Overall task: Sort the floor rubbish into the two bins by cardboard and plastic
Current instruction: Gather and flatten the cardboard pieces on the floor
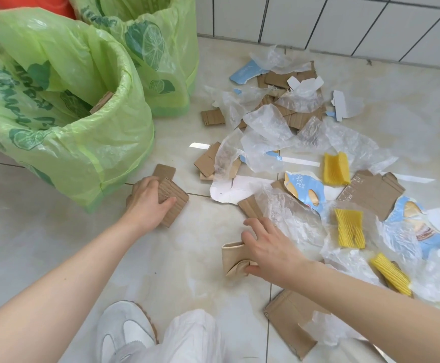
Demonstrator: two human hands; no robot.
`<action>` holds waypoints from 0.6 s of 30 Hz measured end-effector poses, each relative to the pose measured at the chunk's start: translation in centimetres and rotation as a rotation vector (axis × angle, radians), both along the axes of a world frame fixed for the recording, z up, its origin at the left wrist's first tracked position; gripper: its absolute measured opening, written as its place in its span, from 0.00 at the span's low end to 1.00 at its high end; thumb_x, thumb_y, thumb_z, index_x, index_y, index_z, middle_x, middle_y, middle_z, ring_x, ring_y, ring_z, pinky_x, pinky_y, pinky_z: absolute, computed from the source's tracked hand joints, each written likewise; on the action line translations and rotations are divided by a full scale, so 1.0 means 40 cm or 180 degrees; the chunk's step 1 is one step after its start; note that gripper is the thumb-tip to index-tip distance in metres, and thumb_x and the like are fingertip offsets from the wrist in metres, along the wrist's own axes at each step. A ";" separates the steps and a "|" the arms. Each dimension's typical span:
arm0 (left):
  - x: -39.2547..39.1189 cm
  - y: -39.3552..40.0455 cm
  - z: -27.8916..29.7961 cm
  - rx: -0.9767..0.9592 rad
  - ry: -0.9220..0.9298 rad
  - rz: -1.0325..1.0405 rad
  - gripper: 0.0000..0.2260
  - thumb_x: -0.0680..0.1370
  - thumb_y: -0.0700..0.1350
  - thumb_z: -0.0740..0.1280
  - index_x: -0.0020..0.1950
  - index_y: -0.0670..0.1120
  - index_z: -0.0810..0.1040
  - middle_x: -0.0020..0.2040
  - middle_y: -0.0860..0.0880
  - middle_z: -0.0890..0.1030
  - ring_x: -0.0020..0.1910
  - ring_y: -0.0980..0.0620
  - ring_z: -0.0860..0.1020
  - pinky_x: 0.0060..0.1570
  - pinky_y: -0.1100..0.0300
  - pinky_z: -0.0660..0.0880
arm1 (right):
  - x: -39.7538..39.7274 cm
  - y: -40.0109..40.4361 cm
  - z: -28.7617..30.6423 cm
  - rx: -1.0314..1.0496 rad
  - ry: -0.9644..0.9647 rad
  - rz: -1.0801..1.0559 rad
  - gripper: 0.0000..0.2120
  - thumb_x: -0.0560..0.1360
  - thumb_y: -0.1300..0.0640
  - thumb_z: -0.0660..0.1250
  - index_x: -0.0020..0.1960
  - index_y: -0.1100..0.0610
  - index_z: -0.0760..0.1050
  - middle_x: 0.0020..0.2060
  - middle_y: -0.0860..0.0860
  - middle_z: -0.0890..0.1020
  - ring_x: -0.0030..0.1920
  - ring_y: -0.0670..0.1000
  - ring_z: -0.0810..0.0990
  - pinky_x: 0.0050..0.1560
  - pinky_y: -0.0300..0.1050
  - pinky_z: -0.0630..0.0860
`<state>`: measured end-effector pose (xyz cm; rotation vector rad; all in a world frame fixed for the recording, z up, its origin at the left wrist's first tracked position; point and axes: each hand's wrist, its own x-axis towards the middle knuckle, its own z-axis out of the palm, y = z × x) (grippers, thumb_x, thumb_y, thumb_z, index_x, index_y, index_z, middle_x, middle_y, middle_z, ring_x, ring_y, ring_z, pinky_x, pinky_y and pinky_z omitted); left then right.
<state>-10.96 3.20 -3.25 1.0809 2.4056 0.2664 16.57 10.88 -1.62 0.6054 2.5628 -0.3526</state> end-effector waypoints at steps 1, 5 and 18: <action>-0.001 0.002 -0.004 -0.0012 -0.0032 -0.0071 0.27 0.76 0.52 0.66 0.70 0.39 0.66 0.73 0.44 0.65 0.73 0.45 0.61 0.70 0.49 0.61 | 0.004 0.006 0.001 0.0102 0.0034 -0.0071 0.31 0.58 0.40 0.77 0.49 0.59 0.71 0.59 0.62 0.75 0.58 0.66 0.74 0.52 0.55 0.78; 0.019 -0.006 -0.006 -0.0014 -0.0075 -0.0115 0.28 0.77 0.52 0.66 0.71 0.40 0.65 0.72 0.45 0.66 0.72 0.45 0.63 0.69 0.52 0.63 | 0.017 0.012 0.002 -0.0082 -0.0015 -0.0288 0.30 0.71 0.41 0.68 0.62 0.61 0.66 0.74 0.63 0.55 0.74 0.63 0.54 0.71 0.54 0.60; 0.178 -0.114 -0.017 -0.0198 0.0076 -0.0486 0.17 0.75 0.55 0.66 0.58 0.45 0.74 0.57 0.50 0.75 0.60 0.46 0.69 0.59 0.51 0.64 | 0.017 -0.113 0.014 -0.0579 0.0486 0.0544 0.18 0.72 0.46 0.65 0.51 0.61 0.72 0.50 0.58 0.76 0.51 0.61 0.74 0.50 0.53 0.75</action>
